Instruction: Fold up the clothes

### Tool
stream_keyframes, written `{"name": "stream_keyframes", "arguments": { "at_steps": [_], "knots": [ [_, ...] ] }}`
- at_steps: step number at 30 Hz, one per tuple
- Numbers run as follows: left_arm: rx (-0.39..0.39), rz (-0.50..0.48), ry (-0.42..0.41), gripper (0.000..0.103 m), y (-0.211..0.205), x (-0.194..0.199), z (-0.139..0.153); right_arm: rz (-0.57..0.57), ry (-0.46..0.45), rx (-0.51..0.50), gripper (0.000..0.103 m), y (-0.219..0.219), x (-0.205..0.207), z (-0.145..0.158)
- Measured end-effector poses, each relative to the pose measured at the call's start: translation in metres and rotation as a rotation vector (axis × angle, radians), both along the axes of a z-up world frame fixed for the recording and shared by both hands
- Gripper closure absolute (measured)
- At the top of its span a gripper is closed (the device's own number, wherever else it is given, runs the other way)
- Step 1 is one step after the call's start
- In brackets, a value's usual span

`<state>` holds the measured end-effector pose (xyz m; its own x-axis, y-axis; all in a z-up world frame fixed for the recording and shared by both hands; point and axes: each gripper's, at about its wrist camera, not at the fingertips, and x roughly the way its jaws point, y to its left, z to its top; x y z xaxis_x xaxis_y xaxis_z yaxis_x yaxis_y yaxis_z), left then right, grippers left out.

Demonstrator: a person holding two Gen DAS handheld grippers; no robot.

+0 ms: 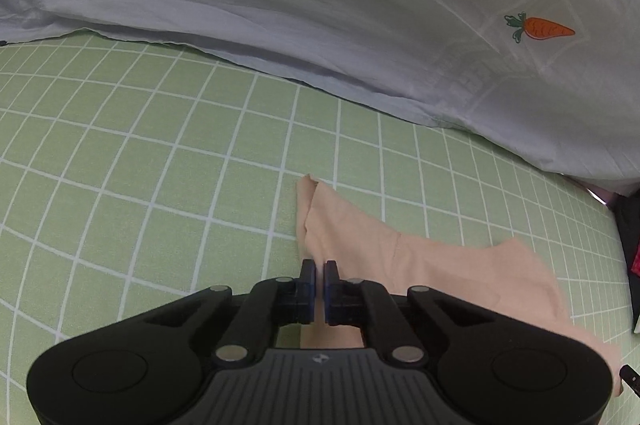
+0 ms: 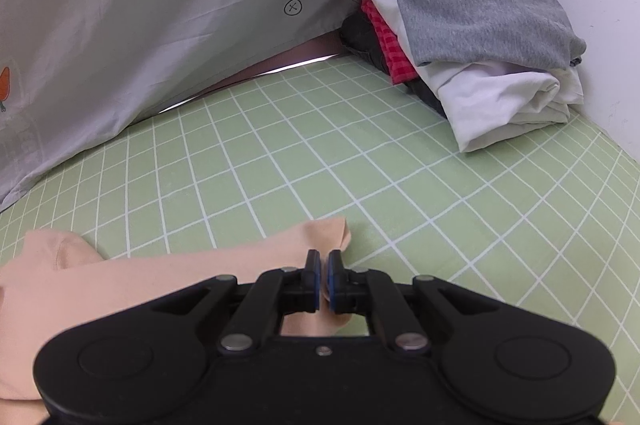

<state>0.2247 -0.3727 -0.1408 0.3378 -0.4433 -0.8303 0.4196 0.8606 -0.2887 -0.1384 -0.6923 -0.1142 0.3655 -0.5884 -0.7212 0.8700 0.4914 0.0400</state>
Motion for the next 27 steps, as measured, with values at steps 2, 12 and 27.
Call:
{"name": "stream_keyframes", "arguments": {
  "at_steps": [2,12,27],
  "knots": [
    [-0.009,0.013,0.002,0.098,0.002,0.003,-0.003,-0.019,0.024,-0.013,0.102,-0.002,-0.002,-0.001],
    [0.066,0.038,-0.083,0.007,0.006,-0.018,0.013,-0.071,-0.075,0.074,0.048,-0.011,-0.024,-0.001],
    [0.117,0.096,-0.078,0.005,0.053,-0.049,0.02,0.069,0.042,0.097,0.062,-0.006,0.014,-0.017]
  ]
}}
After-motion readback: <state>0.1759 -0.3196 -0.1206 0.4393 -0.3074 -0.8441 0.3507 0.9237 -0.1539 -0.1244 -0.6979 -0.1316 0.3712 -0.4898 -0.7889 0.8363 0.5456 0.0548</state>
